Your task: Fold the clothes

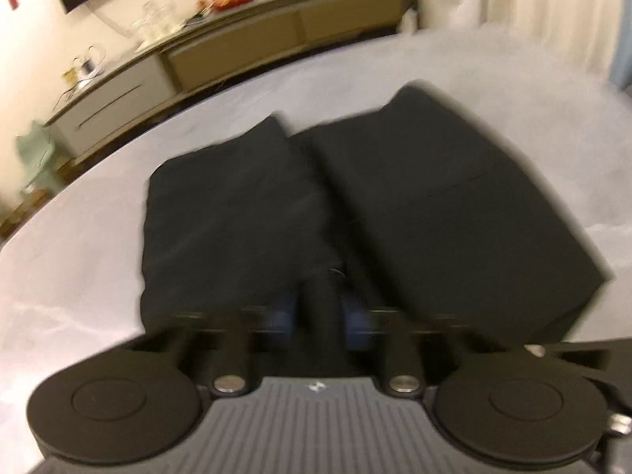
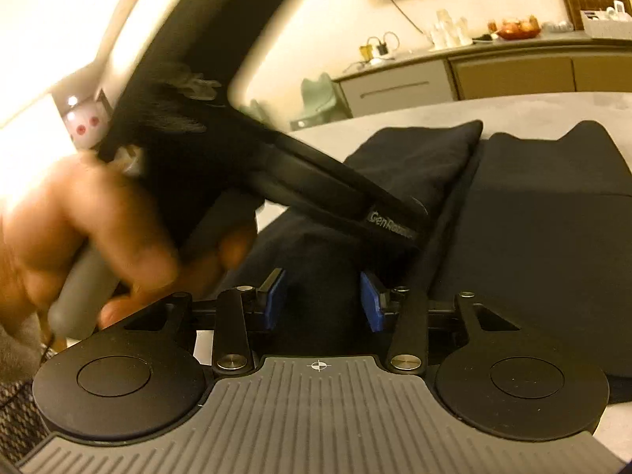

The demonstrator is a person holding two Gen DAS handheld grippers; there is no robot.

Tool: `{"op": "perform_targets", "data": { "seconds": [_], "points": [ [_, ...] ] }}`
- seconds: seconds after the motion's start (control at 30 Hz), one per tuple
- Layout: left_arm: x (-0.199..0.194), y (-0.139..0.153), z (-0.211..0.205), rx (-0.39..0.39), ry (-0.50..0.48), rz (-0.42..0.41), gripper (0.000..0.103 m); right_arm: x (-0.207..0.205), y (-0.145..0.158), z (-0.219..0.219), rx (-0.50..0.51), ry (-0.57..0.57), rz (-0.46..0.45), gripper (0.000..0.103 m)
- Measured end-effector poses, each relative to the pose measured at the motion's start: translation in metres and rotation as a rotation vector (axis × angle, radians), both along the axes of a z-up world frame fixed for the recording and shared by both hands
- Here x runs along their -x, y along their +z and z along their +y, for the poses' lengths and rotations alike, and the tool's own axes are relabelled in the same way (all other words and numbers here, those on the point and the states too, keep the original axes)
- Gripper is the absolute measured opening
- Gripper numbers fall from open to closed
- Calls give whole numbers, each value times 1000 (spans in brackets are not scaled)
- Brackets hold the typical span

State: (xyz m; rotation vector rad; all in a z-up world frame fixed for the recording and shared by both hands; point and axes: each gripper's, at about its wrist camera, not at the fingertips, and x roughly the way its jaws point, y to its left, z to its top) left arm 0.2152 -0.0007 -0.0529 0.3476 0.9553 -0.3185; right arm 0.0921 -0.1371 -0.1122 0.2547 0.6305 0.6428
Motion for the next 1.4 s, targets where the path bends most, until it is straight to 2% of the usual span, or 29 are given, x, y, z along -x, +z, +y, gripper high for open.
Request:
{"op": "perform_targets", "data": {
  "seconds": [0.07,0.13,0.2,0.27,0.33,0.43,0.47,0.53,0.6,0.63,0.67,0.73,0.8,0.87,0.93,1.0,1.03,1.07,1.13,1.2,1.3,1.37,1.4],
  "points": [
    [-7,13,20,87,67,8,12,1,-1,-3,-19,-7,7,71],
    [-8,16,24,100,76,14,12,0,0,-6,-46,-17,11,80],
    [-8,16,23,96,72,22,12,-2,-1,-8,-67,-16,29,77],
    [-8,17,22,92,67,30,12,-4,-9,0,-57,28,103,62],
    [-8,18,21,87,63,37,13,-5,-15,6,-43,61,163,59],
    [-10,-3,4,24,11,44,29,5,-7,-6,-17,42,196,64],
    [-9,-4,3,31,4,36,35,8,0,-17,-34,36,207,65],
    [-6,2,13,115,21,23,41,9,16,-43,-54,16,198,66],
    [-2,11,27,204,55,14,41,5,34,-77,-67,-45,160,67],
    [-2,13,32,229,66,11,41,1,41,-97,-74,-105,142,72],
    [-1,14,35,240,74,10,42,-6,44,-119,-74,-191,132,75],
    [-4,10,33,219,68,20,42,-26,39,-155,-48,-351,149,74],
    [-6,4,25,191,56,29,42,-46,23,-181,-37,-450,215,69],
    [-7,-1,20,174,55,29,43,-61,7,-194,-94,-449,286,57],
    [-8,-5,17,164,60,23,45,-70,1,-193,-139,-425,286,51],
    [-8,-9,16,161,67,21,45,-76,-5,-184,-150,-373,286,39],
    [-8,-10,16,160,70,21,45,-79,-7,-179,-148,-354,284,29],
    [-7,-10,16,159,72,21,45,-81,-8,-174,-142,-340,278,23],
    [-7,-11,15,144,77,15,46,-79,-8,-173,-115,-345,259,17],
    [-7,-11,12,130,77,10,46,-78,-1,-174,-32,-383,221,8],
    [-6,-10,8,147,69,17,48,-84,8,-183,94,-455,187,6],
    [-6,-12,4,173,52,23,49,-85,7,-186,141,-471,179,7],
    [-5,-15,-2,151,45,13,51,-84,7,-187,156,-472,176,7]
  ]
}}
